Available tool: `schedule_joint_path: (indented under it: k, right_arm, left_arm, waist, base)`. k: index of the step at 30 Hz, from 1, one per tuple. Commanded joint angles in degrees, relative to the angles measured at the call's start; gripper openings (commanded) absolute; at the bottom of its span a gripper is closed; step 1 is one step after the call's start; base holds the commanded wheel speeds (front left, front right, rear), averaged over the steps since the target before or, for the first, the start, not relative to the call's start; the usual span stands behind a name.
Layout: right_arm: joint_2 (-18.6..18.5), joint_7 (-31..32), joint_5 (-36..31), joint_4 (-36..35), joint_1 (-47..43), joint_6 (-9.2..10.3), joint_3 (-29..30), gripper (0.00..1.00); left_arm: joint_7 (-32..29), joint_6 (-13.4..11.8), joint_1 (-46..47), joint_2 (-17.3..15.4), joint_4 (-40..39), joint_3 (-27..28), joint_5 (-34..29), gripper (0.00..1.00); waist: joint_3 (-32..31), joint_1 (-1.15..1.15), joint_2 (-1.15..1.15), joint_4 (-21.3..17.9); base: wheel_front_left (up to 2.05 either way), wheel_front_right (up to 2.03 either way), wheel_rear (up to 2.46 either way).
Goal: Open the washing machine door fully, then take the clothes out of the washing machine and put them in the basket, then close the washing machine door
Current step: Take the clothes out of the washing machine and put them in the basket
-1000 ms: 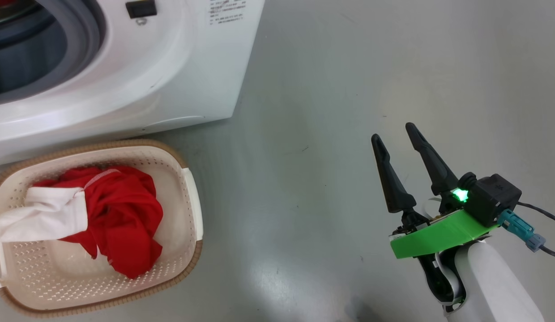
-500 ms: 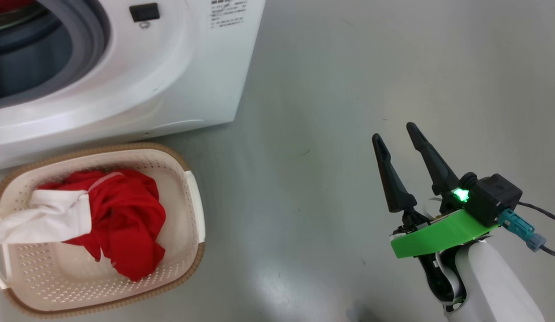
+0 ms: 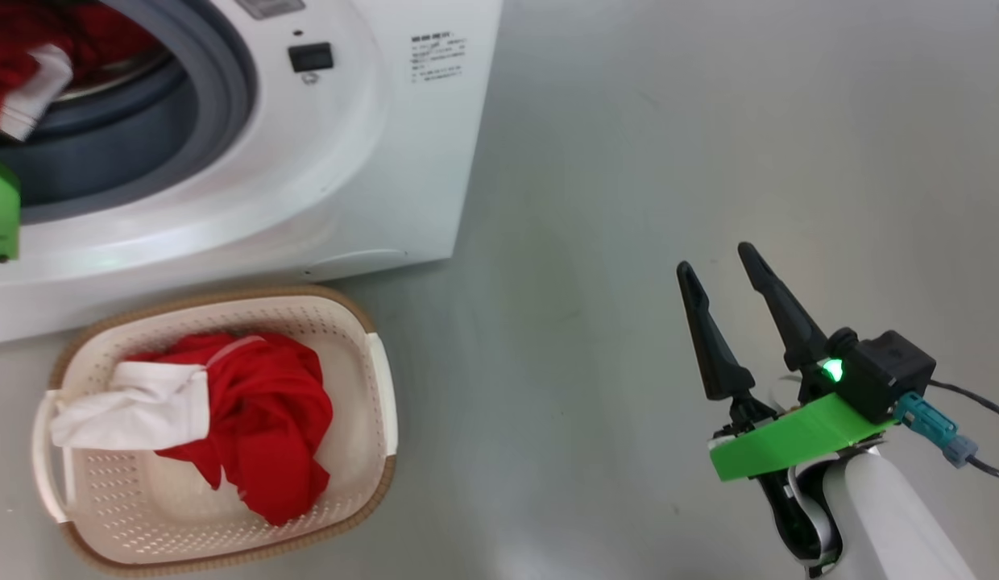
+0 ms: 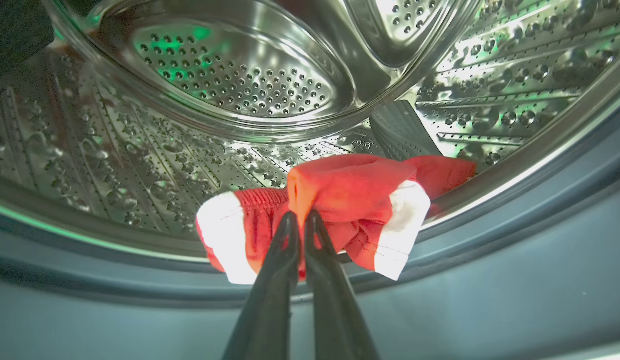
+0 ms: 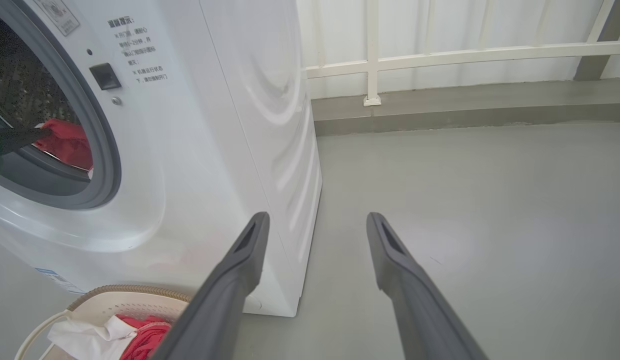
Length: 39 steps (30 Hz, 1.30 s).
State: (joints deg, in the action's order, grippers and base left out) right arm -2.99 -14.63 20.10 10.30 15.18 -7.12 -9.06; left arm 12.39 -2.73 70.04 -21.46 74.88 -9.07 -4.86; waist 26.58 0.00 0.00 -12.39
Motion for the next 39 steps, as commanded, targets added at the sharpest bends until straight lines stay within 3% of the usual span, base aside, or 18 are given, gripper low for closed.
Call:
schedule_joint_path:
  k: [1,6,13,30,39]
  right_arm:
    - [-0.1,-0.4,-0.3,-1.1,-1.5,-0.36,-0.8,1.0]
    - [-0.6,-0.4,-0.1,-0.6,-2.9,-0.36,-0.8,1.0]
    - [-1.7,-0.4,0.4,-0.4,-4.7,-0.36,-0.5,1.0]
    - [-3.5,-0.4,1.1,-0.9,-8.4,-0.36,1.4,1.0]
    - [-3.5,-0.4,1.0,-1.2,-8.5,-0.36,2.3,1.0]
  left_arm:
    - [1.3,0.8,-1.0,-2.2,-1.1,1.9,1.9,0.0]
    - [2.5,4.9,-4.1,-0.4,-3.4,6.8,8.5,0.0]
    - [2.6,7.7,-10.9,2.6,-13.0,10.7,13.9,0.0]
    - [2.6,10.1,-27.5,9.5,-33.5,19.7,23.0,0.0]
    - [2.6,10.2,-37.1,11.8,-48.2,19.8,25.6,0.0]
  waist:
    - [-2.0,0.0,0.0,1.4]
    - [-4.8,0.0,0.0,2.3]
    - [-8.3,0.0,0.0,3.6]
    - [-13.5,0.0,0.0,6.1]
    - [-14.0,0.0,0.0,6.5]
  base:
    - [0.0,0.0,0.0]
    - [0.0,0.0,0.0]
    - [0.0,0.0,0.0]
    - [0.0,0.0,0.0]
    - [0.0,0.0,0.0]
